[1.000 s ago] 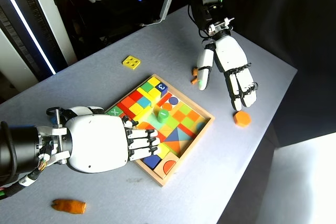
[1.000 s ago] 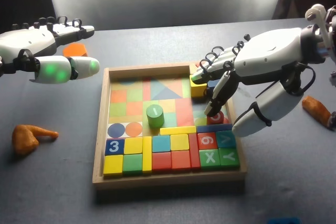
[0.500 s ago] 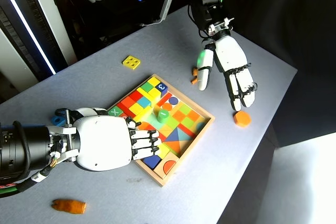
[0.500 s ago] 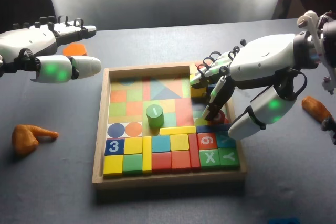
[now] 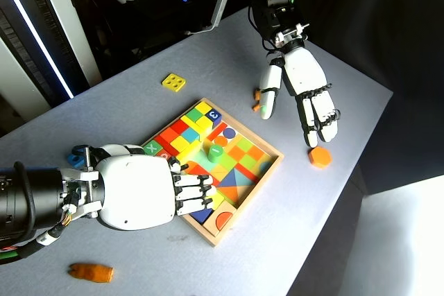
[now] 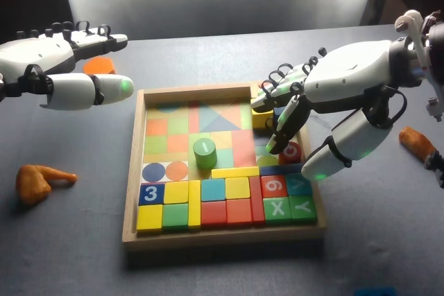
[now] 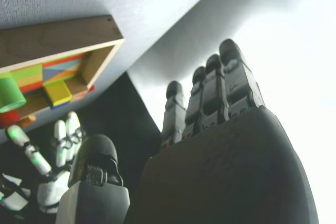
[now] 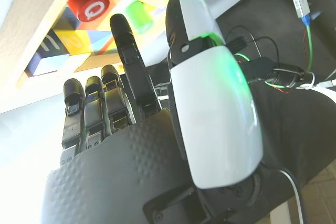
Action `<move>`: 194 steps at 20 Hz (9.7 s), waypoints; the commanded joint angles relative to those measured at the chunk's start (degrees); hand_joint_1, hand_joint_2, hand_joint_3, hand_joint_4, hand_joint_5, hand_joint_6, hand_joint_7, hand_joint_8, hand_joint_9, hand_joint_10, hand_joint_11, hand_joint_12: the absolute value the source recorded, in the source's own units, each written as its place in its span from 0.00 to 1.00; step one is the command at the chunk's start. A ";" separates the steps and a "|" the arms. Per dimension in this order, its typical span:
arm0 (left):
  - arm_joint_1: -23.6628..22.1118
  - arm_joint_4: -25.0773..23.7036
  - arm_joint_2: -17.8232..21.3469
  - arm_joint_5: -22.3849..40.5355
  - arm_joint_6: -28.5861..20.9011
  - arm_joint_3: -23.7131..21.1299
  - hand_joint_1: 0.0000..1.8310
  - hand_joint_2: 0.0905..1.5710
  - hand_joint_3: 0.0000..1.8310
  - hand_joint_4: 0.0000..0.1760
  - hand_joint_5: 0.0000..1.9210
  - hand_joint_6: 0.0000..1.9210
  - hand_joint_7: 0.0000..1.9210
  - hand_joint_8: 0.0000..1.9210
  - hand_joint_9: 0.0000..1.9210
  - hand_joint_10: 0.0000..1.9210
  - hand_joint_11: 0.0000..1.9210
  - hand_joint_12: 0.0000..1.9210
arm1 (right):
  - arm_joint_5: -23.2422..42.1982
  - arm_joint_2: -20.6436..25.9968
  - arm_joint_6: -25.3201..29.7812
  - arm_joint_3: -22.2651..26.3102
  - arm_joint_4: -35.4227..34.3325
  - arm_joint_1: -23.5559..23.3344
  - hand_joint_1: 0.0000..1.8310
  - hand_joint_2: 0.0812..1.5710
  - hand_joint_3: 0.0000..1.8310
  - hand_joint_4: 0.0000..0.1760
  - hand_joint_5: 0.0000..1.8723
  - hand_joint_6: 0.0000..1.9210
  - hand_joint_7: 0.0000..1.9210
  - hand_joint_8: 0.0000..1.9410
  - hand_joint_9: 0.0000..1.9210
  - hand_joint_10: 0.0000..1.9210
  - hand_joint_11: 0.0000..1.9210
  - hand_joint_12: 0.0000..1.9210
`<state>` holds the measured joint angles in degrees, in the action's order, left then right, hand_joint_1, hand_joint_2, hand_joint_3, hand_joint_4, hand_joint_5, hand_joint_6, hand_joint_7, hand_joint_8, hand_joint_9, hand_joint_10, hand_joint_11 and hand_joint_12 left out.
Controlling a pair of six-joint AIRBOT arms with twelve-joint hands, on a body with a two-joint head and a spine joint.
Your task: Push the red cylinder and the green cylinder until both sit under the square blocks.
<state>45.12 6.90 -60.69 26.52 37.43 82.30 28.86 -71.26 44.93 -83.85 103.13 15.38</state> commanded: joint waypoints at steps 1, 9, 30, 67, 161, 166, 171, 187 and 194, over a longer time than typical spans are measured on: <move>-0.55 0.71 0.09 6.44 -0.09 0.28 0.00 0.76 0.00 0.75 0.05 0.00 0.00 0.00 0.01 0.00 0.00 0.12 | 0.01 0.46 0.09 -0.18 -2.97 -0.82 0.23 0.69 0.00 0.75 0.35 0.00 0.03 0.00 0.00 0.00 0.00 0.15; -0.55 0.72 0.09 6.43 -0.09 0.24 0.00 0.73 0.00 0.86 0.04 0.00 0.00 0.00 0.00 0.00 0.00 0.13 | -1.14 0.66 -1.01 -0.22 -3.56 -0.82 0.21 0.69 0.00 0.67 0.35 0.00 0.03 0.00 0.00 0.00 0.00 0.14; 0.62 1.56 0.53 6.61 -0.09 0.03 0.00 0.74 0.00 0.83 0.04 0.00 0.00 0.00 0.02 0.00 0.00 0.18 | 0.10 1.34 2.66 -1.24 -1.77 2.05 0.24 0.69 0.00 0.77 0.37 0.00 0.03 0.00 0.00 0.00 0.00 0.20; 1.69 2.81 0.42 7.16 0.01 0.09 0.00 0.75 0.00 0.85 0.04 0.00 0.00 0.00 0.02 0.00 0.00 0.17 | 1.79 3.67 -2.72 1.75 -7.23 -2.59 0.23 0.69 0.00 0.54 0.35 0.00 0.04 0.00 0.00 0.00 0.00 0.22; -2.19 -0.31 -3.55 2.59 2.42 2.68 0.02 0.76 0.00 0.65 0.00 0.00 0.00 0.00 0.00 0.00 0.00 0.15 | -0.55 -12.67 -14.26 -8.58 -20.20 2.47 0.24 0.69 0.00 0.82 0.29 0.01 0.01 0.00 0.00 0.00 0.01 0.01; -2.10 -0.31 -3.50 2.57 2.42 2.69 0.07 0.76 0.00 0.58 0.02 0.00 0.00 0.00 0.00 0.00 0.01 0.01 | 0.27 -12.67 -13.88 -8.58 -20.19 2.51 0.24 0.68 0.00 0.76 0.30 0.00 0.00 0.00 0.00 0.00 0.02 0.02; -1.83 -0.28 -3.39 2.55 2.42 2.66 0.09 0.75 0.00 0.79 0.02 0.00 0.00 0.00 0.00 0.00 0.00 0.01 | 1.04 -12.53 -12.51 -8.58 -18.97 2.45 0.24 0.69 0.00 0.80 0.31 0.00 0.01 0.00 0.00 0.00 0.02 0.02; -1.43 -0.23 -3.07 2.57 2.42 2.40 0.18 0.81 0.00 0.85 0.02 0.00 0.00 0.00 0.00 0.00 0.00 0.05 | 1.68 -11.20 -9.47 -8.55 -16.20 2.09 0.24 0.69 0.00 0.73 0.32 0.00 0.00 0.00 0.00 0.00 0.00 0.09; -0.88 0.48 -2.88 2.63 2.42 2.36 0.02 0.73 0.00 0.87 0.02 0.00 0.00 0.00 0.03 0.00 0.00 0.38 | 2.40 -9.99 -7.63 -7.96 -14.75 2.12 0.23 0.69 0.00 0.74 0.33 0.00 0.01 0.00 0.00 0.00 0.00 0.15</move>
<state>44.58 6.74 -63.99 22.81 40.03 84.49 30.06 -81.36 37.23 -91.48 90.08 17.87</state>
